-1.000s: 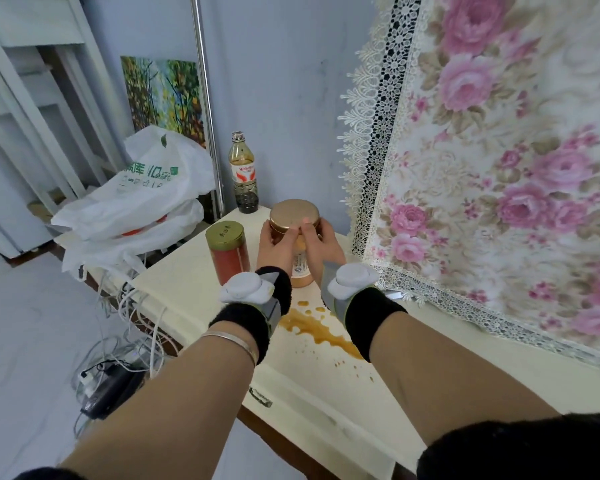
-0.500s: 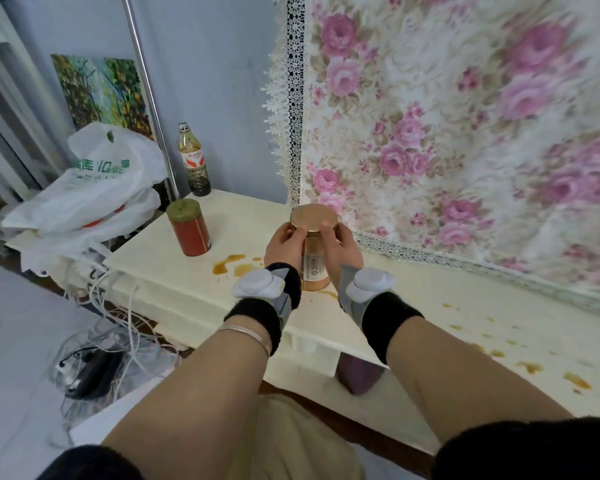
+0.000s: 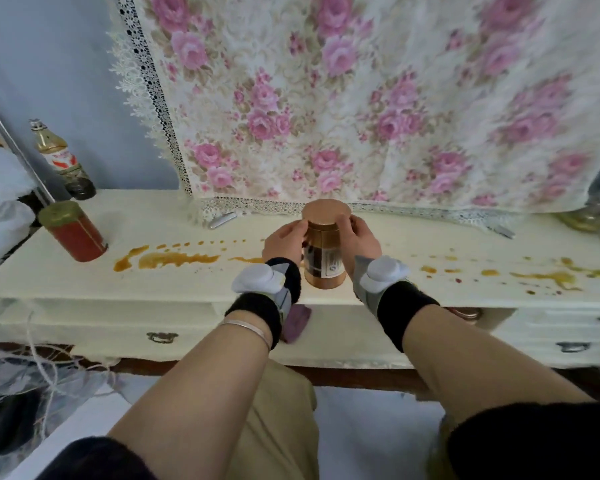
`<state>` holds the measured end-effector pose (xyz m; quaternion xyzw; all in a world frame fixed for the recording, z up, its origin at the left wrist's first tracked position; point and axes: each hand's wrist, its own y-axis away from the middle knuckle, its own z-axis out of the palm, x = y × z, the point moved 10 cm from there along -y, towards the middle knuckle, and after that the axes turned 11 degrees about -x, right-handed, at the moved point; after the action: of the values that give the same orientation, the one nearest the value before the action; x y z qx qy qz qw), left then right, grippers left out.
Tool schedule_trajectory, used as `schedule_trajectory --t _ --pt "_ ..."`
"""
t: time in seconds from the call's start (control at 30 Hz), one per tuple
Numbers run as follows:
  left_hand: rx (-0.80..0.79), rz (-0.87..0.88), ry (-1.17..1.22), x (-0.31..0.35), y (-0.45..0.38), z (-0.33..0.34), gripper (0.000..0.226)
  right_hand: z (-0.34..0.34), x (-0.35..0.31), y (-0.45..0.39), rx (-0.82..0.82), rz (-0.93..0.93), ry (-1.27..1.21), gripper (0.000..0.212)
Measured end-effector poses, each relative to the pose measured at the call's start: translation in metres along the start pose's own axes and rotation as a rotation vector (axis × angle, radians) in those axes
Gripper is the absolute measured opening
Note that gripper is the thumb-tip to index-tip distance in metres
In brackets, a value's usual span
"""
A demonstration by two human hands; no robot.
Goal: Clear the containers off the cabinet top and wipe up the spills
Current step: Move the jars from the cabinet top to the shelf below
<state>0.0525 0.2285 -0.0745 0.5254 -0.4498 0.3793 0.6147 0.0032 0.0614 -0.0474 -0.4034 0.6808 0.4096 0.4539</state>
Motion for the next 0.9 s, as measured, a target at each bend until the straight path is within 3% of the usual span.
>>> schedule_trajectory --t 0.23,0.5,0.9 --pt "-0.132 0.018 -0.124 -0.016 0.032 0.097 0.011 -0.108 0.039 0.048 0.161 0.050 0.113 0.049" --pt "-0.255 -0.040 -0.264 -0.055 0.070 0.179 0.022 -0.199 0.102 0.096 0.251 0.161 0.185 0.064" --pt "-0.384 -0.196 -0.385 -0.154 0.071 0.218 0.015 -0.201 0.211 0.095 0.165 0.296 0.094 0.061"
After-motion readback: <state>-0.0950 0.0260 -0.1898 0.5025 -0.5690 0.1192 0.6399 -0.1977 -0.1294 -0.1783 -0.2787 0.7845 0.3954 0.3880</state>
